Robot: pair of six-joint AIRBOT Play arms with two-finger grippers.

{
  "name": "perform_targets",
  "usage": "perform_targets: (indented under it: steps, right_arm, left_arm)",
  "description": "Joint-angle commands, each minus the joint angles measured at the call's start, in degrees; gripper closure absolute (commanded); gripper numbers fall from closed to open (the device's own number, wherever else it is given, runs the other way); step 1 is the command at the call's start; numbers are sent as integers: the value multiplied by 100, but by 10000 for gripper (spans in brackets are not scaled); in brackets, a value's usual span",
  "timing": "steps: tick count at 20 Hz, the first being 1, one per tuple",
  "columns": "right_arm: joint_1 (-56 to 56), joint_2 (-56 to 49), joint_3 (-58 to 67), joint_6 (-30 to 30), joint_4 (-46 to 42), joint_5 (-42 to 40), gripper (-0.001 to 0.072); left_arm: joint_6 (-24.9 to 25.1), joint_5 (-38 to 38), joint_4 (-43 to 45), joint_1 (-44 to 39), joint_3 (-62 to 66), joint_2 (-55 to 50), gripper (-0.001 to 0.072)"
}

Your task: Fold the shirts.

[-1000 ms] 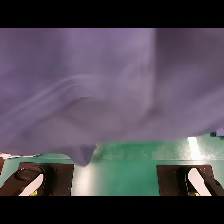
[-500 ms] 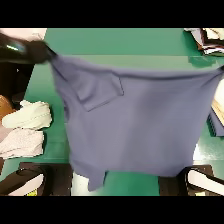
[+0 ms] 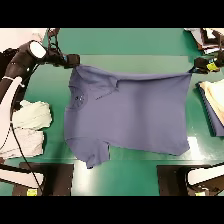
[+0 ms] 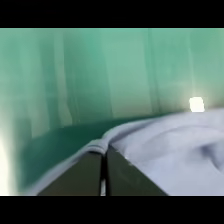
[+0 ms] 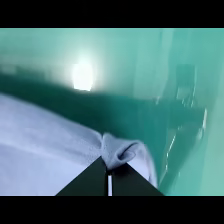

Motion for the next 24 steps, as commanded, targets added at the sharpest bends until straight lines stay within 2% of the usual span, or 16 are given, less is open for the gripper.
perform_targets:
  steps: [1,2,5,8,13,15,16,17,18,20,21,22,24]
  right_arm:
    - [15,-258,444,-70,50,-107,700]
    - [15,-245,439,-68,46,-55,700]
    - [57,-223,404,-70,20,573,700]
    - [219,133,-402,-70,-358,413,700]
    - [498,868,-2319,-66,-387,-850,699]
    - [516,984,-2730,-66,-350,-1071,698]
    - [514,1036,-2855,-66,-332,-1119,669]
    - [514,1078,-2911,-66,-339,-1119,408]
    - [472,1132,-2911,-26,-339,-1043,206]
    - [332,1370,-2914,192,-341,-804,220]
    - [219,1547,-2922,188,-350,-601,316]
    - [107,1725,-2927,173,-345,-363,382]
    - [-105,2076,-2924,63,-341,221,386]
  left_arm:
    - [645,11,22,136,564,-289,683]
    - [874,-293,24,238,656,-275,683]
    - [938,-1491,0,542,625,-278,684]
    - [1244,-2284,9,638,245,-278,684]
    - [1274,-2092,-81,621,-739,-278,683]
    - [1213,-2024,-74,621,-922,-278,681]
    - [1036,-2046,-33,627,-931,-278,676]
    - [857,-2072,35,627,-927,-275,456]
    - [772,-2212,81,638,-898,-275,230]
    - [761,-2656,81,684,-914,-125,233]
    - [776,-2761,111,684,-1032,70,234]
    - [765,-2778,118,686,-1261,330,234]
    - [603,-2750,118,684,-2004,968,233]
